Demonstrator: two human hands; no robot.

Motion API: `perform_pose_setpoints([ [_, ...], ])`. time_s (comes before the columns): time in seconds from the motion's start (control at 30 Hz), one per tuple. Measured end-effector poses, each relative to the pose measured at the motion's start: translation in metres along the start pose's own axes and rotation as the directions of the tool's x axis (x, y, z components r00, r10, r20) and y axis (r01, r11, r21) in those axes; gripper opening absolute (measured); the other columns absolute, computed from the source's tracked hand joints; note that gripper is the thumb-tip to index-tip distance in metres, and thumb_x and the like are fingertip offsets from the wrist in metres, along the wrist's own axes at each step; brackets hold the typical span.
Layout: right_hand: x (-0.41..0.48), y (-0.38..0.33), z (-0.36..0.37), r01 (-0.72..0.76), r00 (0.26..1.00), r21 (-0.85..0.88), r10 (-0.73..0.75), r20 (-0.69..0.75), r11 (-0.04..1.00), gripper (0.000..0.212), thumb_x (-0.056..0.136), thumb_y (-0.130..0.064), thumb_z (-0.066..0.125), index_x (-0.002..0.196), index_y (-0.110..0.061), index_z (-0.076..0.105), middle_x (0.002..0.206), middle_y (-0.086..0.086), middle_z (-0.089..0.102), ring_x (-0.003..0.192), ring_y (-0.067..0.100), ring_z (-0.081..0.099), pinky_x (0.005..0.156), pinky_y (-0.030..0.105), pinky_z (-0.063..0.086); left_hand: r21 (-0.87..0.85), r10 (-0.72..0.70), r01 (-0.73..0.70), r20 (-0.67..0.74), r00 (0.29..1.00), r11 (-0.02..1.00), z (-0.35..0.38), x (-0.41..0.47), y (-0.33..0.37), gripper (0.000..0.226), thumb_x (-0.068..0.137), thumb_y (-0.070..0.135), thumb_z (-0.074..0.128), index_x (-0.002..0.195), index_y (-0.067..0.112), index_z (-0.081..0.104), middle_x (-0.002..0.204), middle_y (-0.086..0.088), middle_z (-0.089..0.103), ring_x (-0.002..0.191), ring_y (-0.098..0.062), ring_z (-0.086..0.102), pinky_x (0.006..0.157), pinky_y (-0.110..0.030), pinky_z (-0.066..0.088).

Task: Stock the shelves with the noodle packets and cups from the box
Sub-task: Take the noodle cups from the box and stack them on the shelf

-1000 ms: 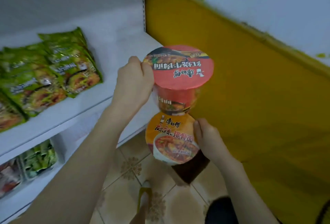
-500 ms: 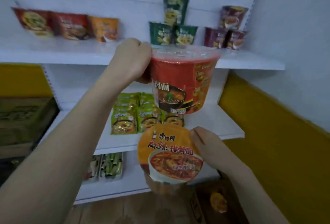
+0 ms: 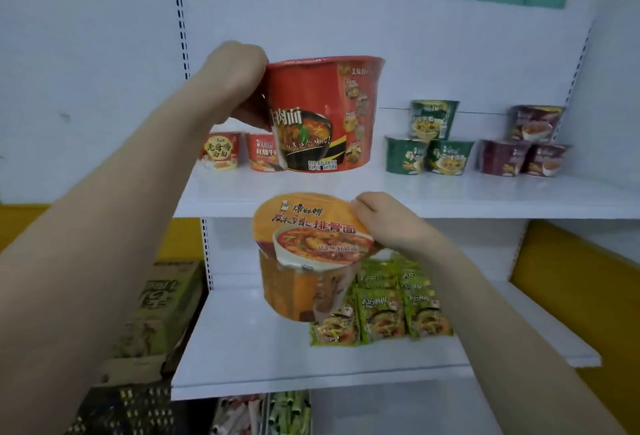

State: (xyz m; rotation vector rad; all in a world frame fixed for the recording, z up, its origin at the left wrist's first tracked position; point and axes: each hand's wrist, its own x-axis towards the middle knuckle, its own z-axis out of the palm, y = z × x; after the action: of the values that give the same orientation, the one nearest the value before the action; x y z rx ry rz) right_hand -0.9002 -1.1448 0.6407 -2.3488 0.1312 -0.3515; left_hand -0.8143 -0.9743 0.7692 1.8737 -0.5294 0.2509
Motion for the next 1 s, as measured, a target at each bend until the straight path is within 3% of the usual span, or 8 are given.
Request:
perform_pose_setpoints([
  [0.1,0.023,-0.025,-0.005,-0.010,1.000,0.128,0.011,-0.006,0.992,0.032,0.100,-0.021,0.032,0.076,-0.012,0.049,0.072,0.002,0.055,0.061,0.017,0.061,0.046,0.025,0.056,0.022,0.007,-0.007,0.017,1.000,1.000,-0.014,0.023,0.003,0.028,0.083,0.003,0.032,0.072,-0.005,0.056,0.044,-0.015,0.062,0.040,-0.025,0.063,0.041,-0.029,0.055],
  [0.2,0.049,-0.041,-0.017,-0.015,1.000,0.129,0.018,-0.022,0.992,0.032,0.100,-0.019,0.032,0.074,-0.017,0.049,0.067,0.001,0.058,0.055,0.016,0.061,0.046,0.026,0.056,0.012,0.024,-0.025,0.027,0.999,1.000,-0.021,0.046,0.007,0.030,0.085,0.005,0.031,0.075,-0.006,0.057,0.063,-0.023,0.063,0.040,-0.025,0.064,0.039,-0.027,0.052],
  [0.33,0.089,-0.039,-0.036,-0.071,0.996,0.118,0.077,-0.045,0.990,0.032,0.099,-0.012,0.030,0.074,-0.011,0.051,0.069,0.009,0.061,0.060,0.026,0.062,0.050,0.029,0.056,0.001,0.027,-0.027,0.005,1.000,1.000,-0.018,0.083,0.010,0.032,0.086,0.006,0.028,0.079,-0.006,0.056,0.070,-0.025,0.062,0.041,-0.026,0.064,0.042,-0.031,0.056],
  [0.47,0.133,-0.018,-0.058,-0.150,0.984,0.093,0.158,-0.084,0.984,0.028,0.098,-0.011,0.029,0.079,-0.006,0.048,0.080,0.017,0.061,0.078,0.038,0.065,0.057,0.033,0.057,-0.006,0.026,-0.026,-0.022,0.999,1.000,-0.002,0.124,0.005,0.032,0.086,0.005,0.027,0.078,-0.005,0.056,0.071,-0.025,0.062,0.041,-0.027,0.064,0.047,-0.035,0.058],
  [0.57,0.171,0.006,-0.078,-0.193,0.968,0.083,0.204,-0.143,0.978,0.025,0.097,-0.009,0.030,0.080,-0.004,0.048,0.073,0.014,0.061,0.064,0.033,0.065,0.053,0.031,0.057,-0.016,0.031,-0.032,-0.032,0.999,0.999,0.017,0.158,-0.002,0.030,0.083,0.004,0.029,0.076,-0.006,0.056,0.072,-0.027,0.063,0.045,-0.029,0.065,0.054,-0.040,0.058],
  [0.67,0.211,0.035,-0.098,-0.238,0.952,0.049,0.243,-0.185,0.970,0.022,0.097,-0.009,0.031,0.087,0.000,0.049,0.069,0.014,0.062,0.051,0.022,0.063,0.045,0.027,0.055,-0.012,0.015,-0.016,-0.057,0.998,1.000,0.037,0.194,-0.011,0.030,0.080,0.003,0.030,0.075,-0.007,0.057,0.060,-0.025,0.064,0.050,-0.030,0.067,0.063,-0.043,0.059],
  [0.83,0.274,0.083,-0.119,-0.299,0.931,0.034,0.300,-0.206,0.954,0.022,0.098,-0.006,0.031,0.088,0.003,0.049,0.079,0.020,0.064,0.058,0.025,0.066,0.049,0.028,0.056,0.032,-0.017,0.019,-0.064,0.998,0.999,0.073,0.244,-0.024,0.031,0.078,0.002,0.029,0.075,-0.008,0.058,0.045,-0.016,0.062,0.046,-0.027,0.066,0.057,-0.037,0.058],
  [1.0,0.329,0.115,-0.120,-0.336,0.905,0.042,0.335,-0.261,0.941,0.025,0.096,-0.001,0.028,0.078,0.003,0.045,0.092,0.031,0.065,0.075,0.038,0.069,0.068,0.043,0.059,0.084,-0.037,0.045,-0.099,0.994,0.995,0.091,0.280,-0.040,0.029,0.080,0.001,0.029,0.071,-0.005,0.055,0.040,-0.013,0.060,0.036,-0.024,0.061,0.046,-0.034,0.055],
])
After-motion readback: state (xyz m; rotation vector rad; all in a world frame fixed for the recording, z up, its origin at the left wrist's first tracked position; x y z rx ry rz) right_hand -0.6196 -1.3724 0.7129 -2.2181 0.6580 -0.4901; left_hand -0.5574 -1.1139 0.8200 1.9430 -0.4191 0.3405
